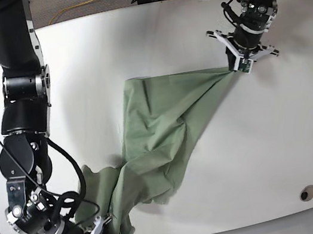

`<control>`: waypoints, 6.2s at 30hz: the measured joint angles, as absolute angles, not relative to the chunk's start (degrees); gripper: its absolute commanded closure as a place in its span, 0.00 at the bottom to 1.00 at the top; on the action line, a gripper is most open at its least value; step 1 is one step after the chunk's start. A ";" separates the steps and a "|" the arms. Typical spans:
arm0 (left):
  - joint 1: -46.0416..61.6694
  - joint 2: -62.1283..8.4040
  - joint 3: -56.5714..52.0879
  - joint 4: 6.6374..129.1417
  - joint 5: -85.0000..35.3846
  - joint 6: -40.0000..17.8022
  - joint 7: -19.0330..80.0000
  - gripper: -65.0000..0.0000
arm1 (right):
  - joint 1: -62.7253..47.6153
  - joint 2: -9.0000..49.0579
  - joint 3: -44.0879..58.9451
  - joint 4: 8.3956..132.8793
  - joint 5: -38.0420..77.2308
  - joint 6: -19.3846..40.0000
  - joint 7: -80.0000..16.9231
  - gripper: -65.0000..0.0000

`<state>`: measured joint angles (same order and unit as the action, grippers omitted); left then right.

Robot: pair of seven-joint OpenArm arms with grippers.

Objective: Fold the T-shirt properly
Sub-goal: 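Grasp another shirt edge with the left gripper, away from the right gripper, then lift the shirt with both grippers and lay it flat across the table, then release with the right gripper and regrasp the shirt near the collar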

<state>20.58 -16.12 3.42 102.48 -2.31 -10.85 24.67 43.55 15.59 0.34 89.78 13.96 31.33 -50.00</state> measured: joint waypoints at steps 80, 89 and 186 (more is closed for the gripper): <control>2.20 -7.03 -12.97 85.14 -4.01 -39.92 40.91 0.99 | 36.45 14.11 0.73 92.58 14.57 31.35 -49.52 1.00; -0.08 -7.25 -17.54 88.25 -1.06 -40.10 44.66 1.00 | 40.58 14.76 5.30 83.96 13.82 31.46 -50.19 1.00; 24.62 -19.90 -36.40 103.18 -2.02 -40.38 40.56 1.00 | -8.01 21.89 32.56 94.67 63.72 31.14 -59.05 0.25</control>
<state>24.62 -19.90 -36.40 103.18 -2.02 -40.38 40.56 -8.01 21.89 32.56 94.67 63.72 31.14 -59.05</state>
